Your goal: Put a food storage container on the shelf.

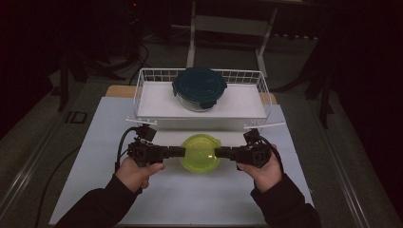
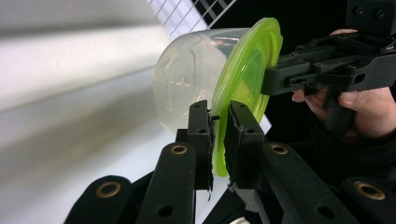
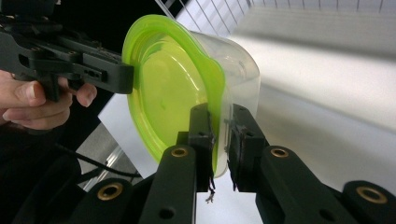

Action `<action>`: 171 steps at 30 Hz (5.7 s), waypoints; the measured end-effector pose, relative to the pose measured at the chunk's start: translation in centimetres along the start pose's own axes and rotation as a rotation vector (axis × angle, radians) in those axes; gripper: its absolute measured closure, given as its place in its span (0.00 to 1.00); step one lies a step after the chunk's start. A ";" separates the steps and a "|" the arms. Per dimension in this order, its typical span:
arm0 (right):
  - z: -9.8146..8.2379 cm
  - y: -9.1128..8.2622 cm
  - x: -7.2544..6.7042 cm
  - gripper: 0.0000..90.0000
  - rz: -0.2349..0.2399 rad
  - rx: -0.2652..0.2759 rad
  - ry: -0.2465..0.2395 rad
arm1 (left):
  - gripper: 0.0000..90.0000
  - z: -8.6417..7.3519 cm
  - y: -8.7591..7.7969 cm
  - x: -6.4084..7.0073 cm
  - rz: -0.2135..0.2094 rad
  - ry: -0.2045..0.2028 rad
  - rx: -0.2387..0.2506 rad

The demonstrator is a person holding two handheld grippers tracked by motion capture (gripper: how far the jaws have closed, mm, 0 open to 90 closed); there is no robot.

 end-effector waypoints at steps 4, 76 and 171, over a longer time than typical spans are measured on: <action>1.6 -1.0 -1.1 0.90 0.001 0.025 -0.024 | 0.90 1.7 -1.2 0.9 0.008 0.014 0.023; 18.2 -1.1 -0.1 0.80 -0.074 0.129 0.058 | 0.80 17.0 -2.2 -3.3 0.029 -0.051 0.172; -1.6 1.4 5.6 0.16 -0.022 0.135 -0.199 | 0.00 -2.7 1.2 -2.2 0.044 0.442 0.171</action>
Point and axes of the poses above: each handheld gripper's, and its own axes: y roughly forward along the jaws, z roughly out of its top, x roughly to its right, the point moved 2 cm from there along y, roughly forward along the jaws, and after that the axes turned 6 degrees about y, right-handed, at the moved point
